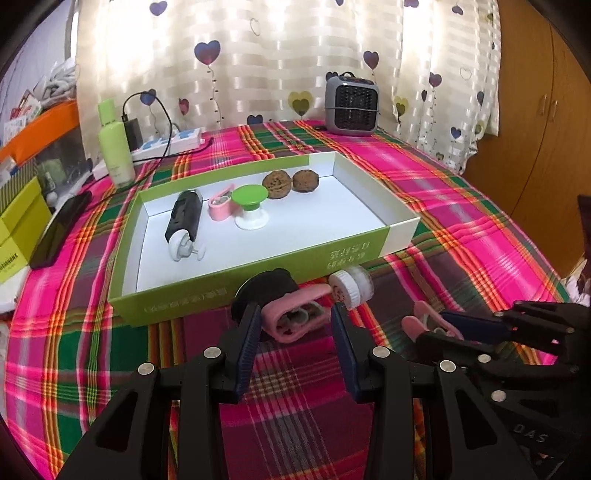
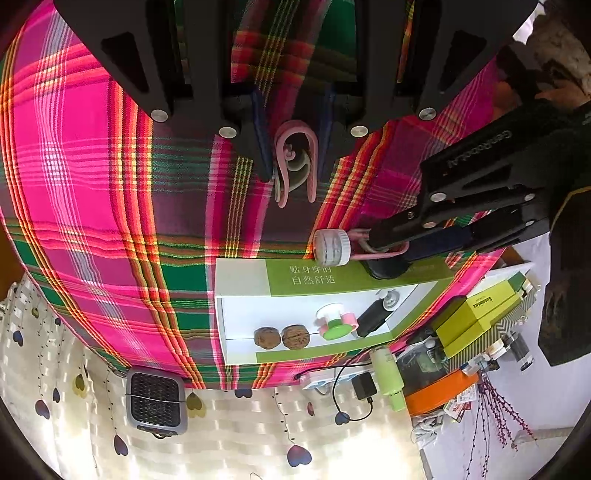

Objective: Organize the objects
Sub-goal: 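Lift the pink clip with the right gripper while the left gripper grasps another pink clip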

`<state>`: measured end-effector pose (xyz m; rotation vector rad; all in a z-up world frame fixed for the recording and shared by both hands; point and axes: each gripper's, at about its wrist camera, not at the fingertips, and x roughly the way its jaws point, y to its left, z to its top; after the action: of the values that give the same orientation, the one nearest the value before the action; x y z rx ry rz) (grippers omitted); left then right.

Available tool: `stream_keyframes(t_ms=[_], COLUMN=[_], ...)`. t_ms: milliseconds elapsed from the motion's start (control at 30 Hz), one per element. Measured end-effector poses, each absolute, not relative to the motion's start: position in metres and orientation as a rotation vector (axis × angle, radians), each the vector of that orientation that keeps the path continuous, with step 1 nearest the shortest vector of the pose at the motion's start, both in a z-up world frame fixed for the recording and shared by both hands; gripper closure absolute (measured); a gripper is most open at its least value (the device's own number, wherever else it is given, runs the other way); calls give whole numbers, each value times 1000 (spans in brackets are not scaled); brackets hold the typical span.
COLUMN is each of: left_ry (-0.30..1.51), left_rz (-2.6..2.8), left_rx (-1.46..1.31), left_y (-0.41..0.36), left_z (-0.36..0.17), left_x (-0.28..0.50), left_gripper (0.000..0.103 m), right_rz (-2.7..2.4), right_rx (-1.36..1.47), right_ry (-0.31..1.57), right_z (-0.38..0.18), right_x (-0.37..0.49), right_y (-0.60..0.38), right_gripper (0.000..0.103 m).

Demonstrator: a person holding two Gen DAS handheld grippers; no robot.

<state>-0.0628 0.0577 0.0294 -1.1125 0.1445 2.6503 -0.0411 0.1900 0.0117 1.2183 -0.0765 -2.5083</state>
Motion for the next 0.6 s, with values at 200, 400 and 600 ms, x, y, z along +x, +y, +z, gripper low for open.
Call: stream_keyframes(t_ms=[200, 400, 600], left_ry=[156, 105, 72], left_rz=[2637, 2642, 2650], left_rx=[-1146, -1146, -1144], left_y=[59, 56, 50], left_z=[26, 26, 28], left_x=[-66, -67, -64], left_gripper=[65, 71, 84], right_rz=[-2505, -2507, -2507], right_rx=[1218, 1218, 1218], right_ry=[-86, -83, -82], right_z=[12, 12, 11], right_x=[-41, -41, -41], right_y=[191, 191, 191], right_gripper=[78, 78, 78])
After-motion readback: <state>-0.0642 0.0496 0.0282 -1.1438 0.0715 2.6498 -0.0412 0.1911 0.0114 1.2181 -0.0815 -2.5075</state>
